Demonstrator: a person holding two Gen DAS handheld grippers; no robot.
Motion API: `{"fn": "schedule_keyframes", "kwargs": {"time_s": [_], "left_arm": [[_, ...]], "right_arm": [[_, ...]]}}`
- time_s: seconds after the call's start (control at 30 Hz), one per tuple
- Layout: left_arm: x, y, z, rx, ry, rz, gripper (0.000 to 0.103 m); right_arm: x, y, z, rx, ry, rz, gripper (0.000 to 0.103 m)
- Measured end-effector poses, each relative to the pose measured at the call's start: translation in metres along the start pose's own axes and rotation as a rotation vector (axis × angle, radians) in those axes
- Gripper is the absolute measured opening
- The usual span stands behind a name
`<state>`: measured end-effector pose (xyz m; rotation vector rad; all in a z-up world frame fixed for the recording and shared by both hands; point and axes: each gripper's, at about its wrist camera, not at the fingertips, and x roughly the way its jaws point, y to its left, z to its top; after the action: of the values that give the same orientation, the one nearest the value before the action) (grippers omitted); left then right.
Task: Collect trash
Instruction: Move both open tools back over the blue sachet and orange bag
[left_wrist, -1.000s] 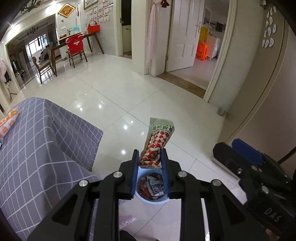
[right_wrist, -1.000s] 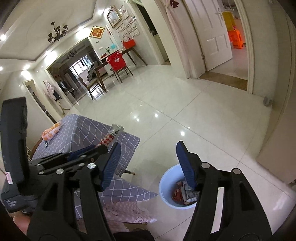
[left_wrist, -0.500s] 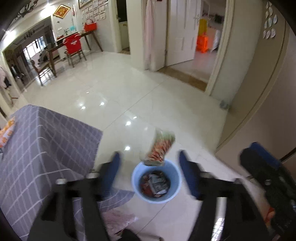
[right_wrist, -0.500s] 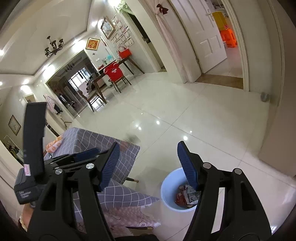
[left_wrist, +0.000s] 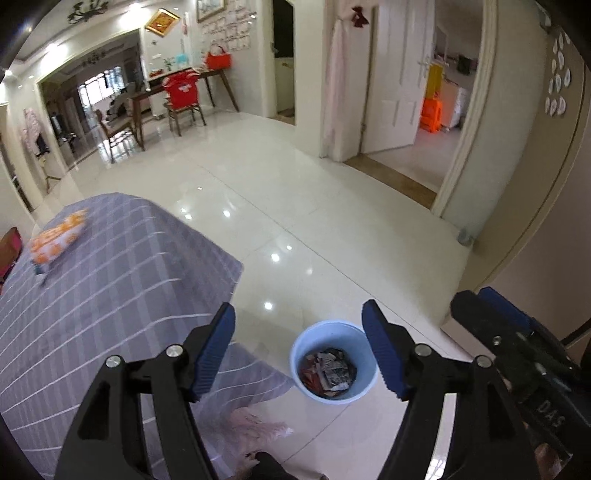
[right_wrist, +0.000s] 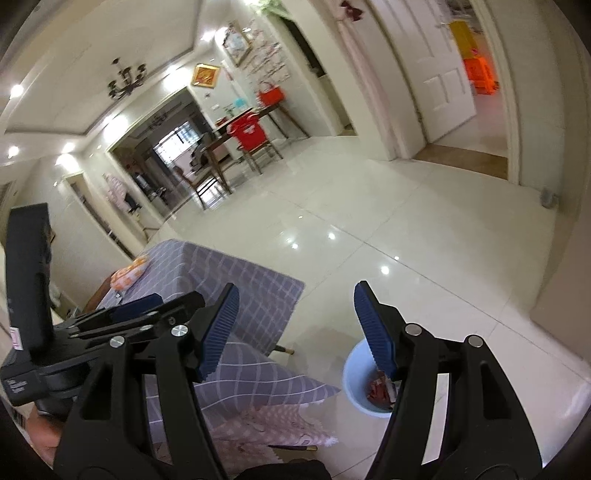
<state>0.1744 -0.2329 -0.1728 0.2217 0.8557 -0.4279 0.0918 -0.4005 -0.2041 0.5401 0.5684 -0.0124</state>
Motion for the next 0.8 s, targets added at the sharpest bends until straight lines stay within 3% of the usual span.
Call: {"fn": "schedule_keyframes", "kwargs": {"time_s": [0.13,0.47,0.8], "left_arm": [[-0.027,0.035,-0.007,-0.041,-0.033,0.038,0.076],[-0.085,0.133,-0.032,-0.171,-0.095,0.134,0.078],[-0.1,0.228,-0.049,-0.299,-0.109,0.205,0.081]], "right_arm": [[0.007,0.037,-0.01,-0.04,0.02,0.052,0.065],[0.025,0.141,-0.033,-0.179,0.085,0.154,0.068],[0.071,0.231,-0.047,-0.317,0.175,0.22,0.07]]}}
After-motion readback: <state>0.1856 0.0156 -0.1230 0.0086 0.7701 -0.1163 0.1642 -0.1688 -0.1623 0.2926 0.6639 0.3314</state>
